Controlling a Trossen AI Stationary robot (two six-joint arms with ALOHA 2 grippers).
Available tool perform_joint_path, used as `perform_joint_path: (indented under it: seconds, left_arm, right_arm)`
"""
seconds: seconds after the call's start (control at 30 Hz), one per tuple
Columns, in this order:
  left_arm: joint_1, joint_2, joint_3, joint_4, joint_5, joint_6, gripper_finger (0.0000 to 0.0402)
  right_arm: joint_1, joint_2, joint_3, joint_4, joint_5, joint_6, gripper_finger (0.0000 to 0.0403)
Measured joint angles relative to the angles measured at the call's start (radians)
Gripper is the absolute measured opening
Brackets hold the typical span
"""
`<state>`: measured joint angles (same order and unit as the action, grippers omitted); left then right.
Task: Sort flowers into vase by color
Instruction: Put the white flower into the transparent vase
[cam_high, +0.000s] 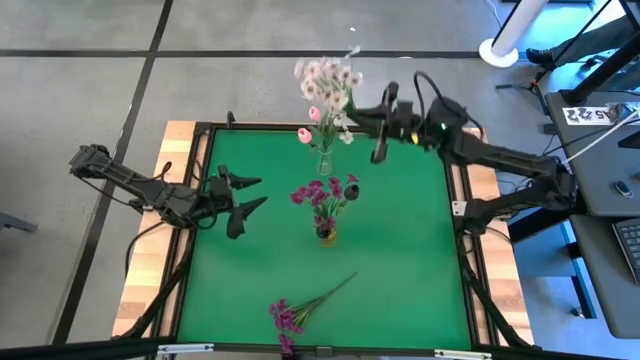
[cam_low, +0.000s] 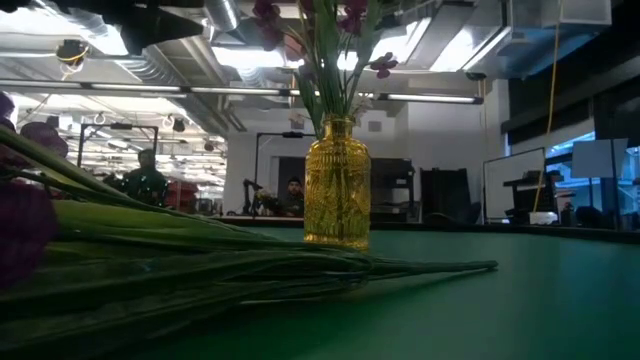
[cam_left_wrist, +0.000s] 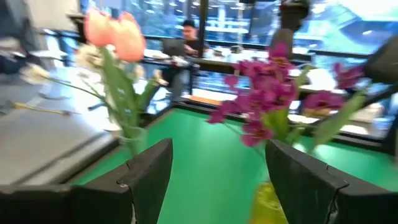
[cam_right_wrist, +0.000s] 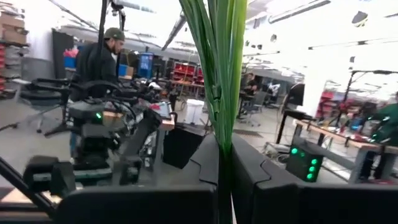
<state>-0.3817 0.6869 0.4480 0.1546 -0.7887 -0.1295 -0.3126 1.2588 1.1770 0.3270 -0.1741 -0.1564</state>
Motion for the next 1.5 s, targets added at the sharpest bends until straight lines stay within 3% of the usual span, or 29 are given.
perform_joint_path:
  seconds: [0.13, 0.33, 0.63, 0.83, 1.0, 1.13, 1.23, 1.5]
  left_arm:
    - [0.003, 0.0, 0.0, 0.029, -0.044, 0.059, 0.0253]
    - [0.077, 0.0, 0.0, 0.04, -0.044, 0.08, 0.0253]
    - [0.253, 0.0, 0.0, 0.05, 0.055, 0.087, 0.0253]
    - [0.361, 0.0, 0.0, 0.203, 0.187, 0.132, 0.0253]
    - [0.418, 0.0, 0.012, 0.247, 0.282, 0.14, 0.0253]
    - [0.45, 0.0, 0.013, 0.244, 0.31, 0.138, 0.0253]
    - [0.466, 0.002, 0.013, 0.252, 0.319, 0.135, 0.0253]
    - [0.551, 0.091, 0.052, 0.398, 0.459, 0.133, 0.0253]
  right_arm:
    - [-0.152, 0.042, 0.0, 0.041, -0.179, 0.076, 0.0011]
    - [-0.29, 0.137, 0.0, 0.134, -0.36, 0.162, 0.0011]
    - [-0.35, 0.266, -0.001, 0.268, -0.549, 0.236, 0.0011]
    - [-0.35, 0.277, -0.081, 0.552, -0.663, 0.367, 0.0011]
    - [-0.349, 0.275, -0.245, 0.898, -0.612, 0.47, 0.0011]
    - [-0.349, 0.275, -0.336, 1.034, -0.539, 0.472, 0.0011]
    - [-0.349, 0.275, -0.364, 1.082, -0.508, 0.47, 0.0011]
    - [-0.348, 0.275, -0.349, 1.077, -0.52, 0.466, 0.0011]
